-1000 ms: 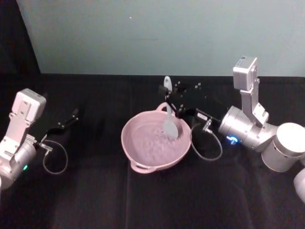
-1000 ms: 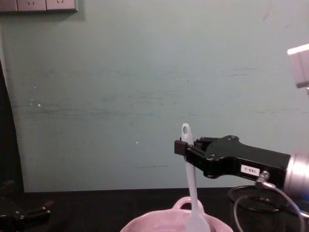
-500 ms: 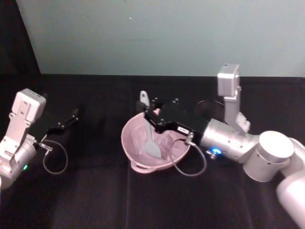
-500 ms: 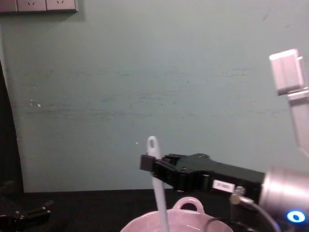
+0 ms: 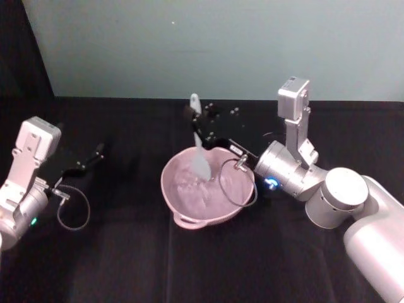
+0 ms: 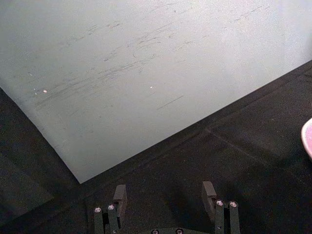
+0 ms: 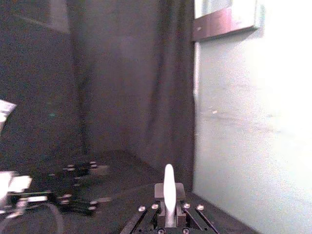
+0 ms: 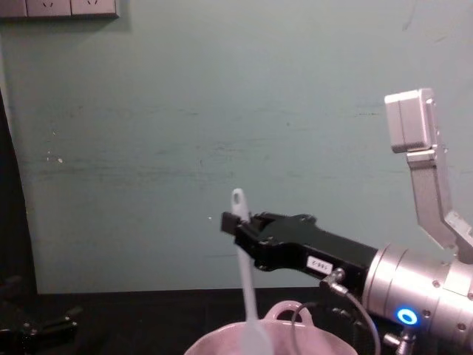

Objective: Use the one hand to pick up the spoon and stir the clear water in the bowl.

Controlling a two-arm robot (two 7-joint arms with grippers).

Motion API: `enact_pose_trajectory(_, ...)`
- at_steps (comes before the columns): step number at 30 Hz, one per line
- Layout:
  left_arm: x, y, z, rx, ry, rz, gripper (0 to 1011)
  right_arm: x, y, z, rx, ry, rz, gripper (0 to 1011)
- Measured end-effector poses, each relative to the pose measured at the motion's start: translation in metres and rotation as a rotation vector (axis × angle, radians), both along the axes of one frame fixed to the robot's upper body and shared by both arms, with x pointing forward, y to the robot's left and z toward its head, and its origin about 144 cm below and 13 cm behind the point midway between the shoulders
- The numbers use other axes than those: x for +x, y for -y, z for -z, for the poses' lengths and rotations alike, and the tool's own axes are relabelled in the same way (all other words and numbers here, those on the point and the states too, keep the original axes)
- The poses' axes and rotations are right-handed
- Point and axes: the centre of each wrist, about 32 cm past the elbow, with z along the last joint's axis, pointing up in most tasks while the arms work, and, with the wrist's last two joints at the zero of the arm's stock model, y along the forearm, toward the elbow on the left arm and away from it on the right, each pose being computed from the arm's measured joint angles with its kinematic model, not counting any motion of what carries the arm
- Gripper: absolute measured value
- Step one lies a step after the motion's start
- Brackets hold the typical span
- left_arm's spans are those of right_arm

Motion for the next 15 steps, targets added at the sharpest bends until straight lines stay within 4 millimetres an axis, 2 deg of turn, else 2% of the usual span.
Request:
enact_pose_trajectory(7,0.0,0.0,0.0,0.0,0.0,0.0,1011,0.004,0.017,-0.001,-0.022,0.053,0.082,118)
enact_pose_trajectory(15,0.0,0.0,0.0,0.0,0.0,0.0,1011,-0.015,0.039,-0.011,-0.041,0.04,0.062,118)
